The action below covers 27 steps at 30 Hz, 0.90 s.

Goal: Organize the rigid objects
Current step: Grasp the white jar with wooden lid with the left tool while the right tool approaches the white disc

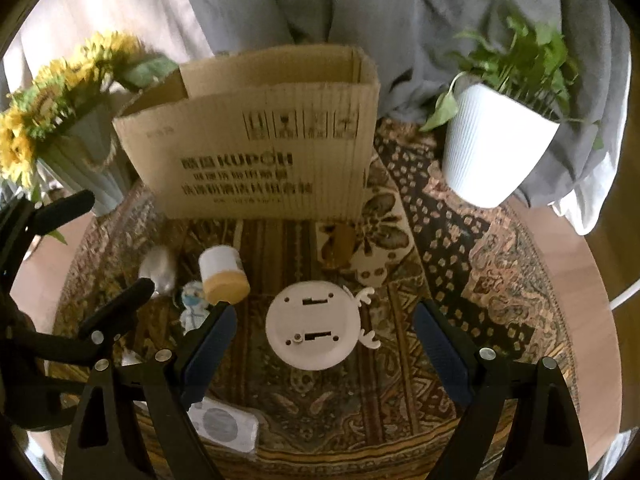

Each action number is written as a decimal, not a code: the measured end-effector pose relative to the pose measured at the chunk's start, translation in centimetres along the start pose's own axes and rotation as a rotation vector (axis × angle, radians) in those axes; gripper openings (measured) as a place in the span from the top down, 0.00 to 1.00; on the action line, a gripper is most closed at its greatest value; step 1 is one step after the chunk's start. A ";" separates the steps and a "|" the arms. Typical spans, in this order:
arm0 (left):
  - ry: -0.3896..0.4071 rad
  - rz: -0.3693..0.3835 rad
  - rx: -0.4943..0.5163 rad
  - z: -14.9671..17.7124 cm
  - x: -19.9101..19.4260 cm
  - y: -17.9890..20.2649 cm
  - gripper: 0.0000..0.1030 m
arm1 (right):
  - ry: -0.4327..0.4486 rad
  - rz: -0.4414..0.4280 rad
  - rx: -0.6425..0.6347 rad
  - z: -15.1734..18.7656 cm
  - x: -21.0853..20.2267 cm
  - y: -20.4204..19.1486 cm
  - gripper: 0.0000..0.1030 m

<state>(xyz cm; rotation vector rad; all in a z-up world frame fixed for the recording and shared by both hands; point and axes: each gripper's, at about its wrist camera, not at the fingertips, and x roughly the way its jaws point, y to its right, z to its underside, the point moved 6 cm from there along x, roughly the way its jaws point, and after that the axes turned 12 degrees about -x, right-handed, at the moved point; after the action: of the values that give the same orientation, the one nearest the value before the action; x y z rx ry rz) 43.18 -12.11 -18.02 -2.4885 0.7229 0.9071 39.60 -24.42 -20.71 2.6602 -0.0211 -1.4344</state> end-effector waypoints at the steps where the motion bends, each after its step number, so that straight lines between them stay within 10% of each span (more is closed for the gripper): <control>1: -0.006 0.009 0.006 0.1 0.3 0.1 0.19 | -0.012 -0.003 0.000 0.1 0.4 0.0 0.11; 27: -0.111 0.171 0.121 2.1 7.3 2.6 0.29 | -0.182 -0.077 -0.020 1.6 7.3 -0.9 0.12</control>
<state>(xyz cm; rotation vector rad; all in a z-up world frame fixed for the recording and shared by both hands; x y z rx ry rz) 45.43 -15.48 -24.95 -2.2784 0.9353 1.0202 42.28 -24.18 -27.75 2.5318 0.0801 -1.6863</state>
